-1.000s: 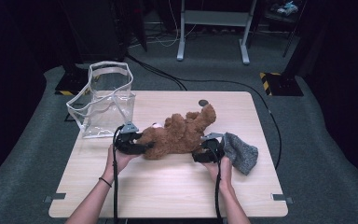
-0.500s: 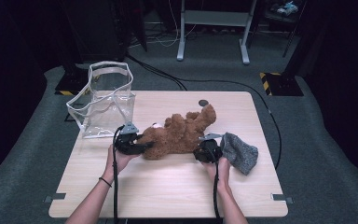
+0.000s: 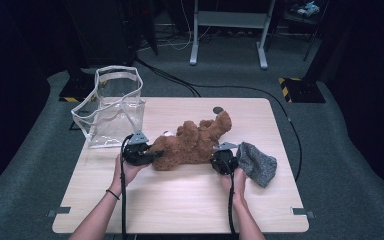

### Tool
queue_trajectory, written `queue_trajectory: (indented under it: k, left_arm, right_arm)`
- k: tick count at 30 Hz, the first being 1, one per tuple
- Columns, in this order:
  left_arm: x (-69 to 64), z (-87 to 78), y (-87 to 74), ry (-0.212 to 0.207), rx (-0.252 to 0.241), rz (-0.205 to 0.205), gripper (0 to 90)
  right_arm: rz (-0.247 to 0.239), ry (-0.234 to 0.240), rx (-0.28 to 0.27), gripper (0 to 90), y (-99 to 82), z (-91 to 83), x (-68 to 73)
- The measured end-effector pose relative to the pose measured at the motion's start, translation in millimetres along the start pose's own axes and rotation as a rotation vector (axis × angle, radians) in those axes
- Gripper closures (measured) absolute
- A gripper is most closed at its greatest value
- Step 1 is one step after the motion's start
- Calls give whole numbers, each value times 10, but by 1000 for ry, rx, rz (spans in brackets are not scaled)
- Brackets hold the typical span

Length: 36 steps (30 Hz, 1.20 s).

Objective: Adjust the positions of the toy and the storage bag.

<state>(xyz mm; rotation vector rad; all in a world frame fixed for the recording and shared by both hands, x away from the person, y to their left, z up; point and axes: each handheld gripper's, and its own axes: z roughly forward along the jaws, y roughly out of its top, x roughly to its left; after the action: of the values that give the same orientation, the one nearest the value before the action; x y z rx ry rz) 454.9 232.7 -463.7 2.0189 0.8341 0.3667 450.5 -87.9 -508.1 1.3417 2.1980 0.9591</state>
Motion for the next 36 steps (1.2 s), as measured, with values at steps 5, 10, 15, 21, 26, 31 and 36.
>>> queue_trajectory:
  k: [5, 10, 15, 21, 26, 31, 36]
  left_arm:
    - [34, -9, -3, -11, -17, -12, 687]
    - [77, -25, 36, -50, -17, -47, 704]
    - [96, -49, 113, -79, -25, -80, 708]
    - [123, -78, 227, -133, 1, -143, 707]
    - [139, -73, 297, -165, 38, -189, 705]
    - [121, -75, 364, -163, 53, -176, 693]
    - [118, -28, 367, -97, 55, -155, 494]
  right_arm:
    - [-25, 6, -26, 852, 13, -63, 0]
    - [-39, 8, -57, 853, 45, -176, -19]
    - [-45, 10, -79, 855, 92, -326, -35]
    - [-49, 22, -81, 856, 144, -523, -48]
    - [-60, 29, -78, 856, 170, -682, -45]
    - [-58, 34, -76, 856, 209, -848, -38]
    - [-40, 31, -79, 856, 261, -877, -57]
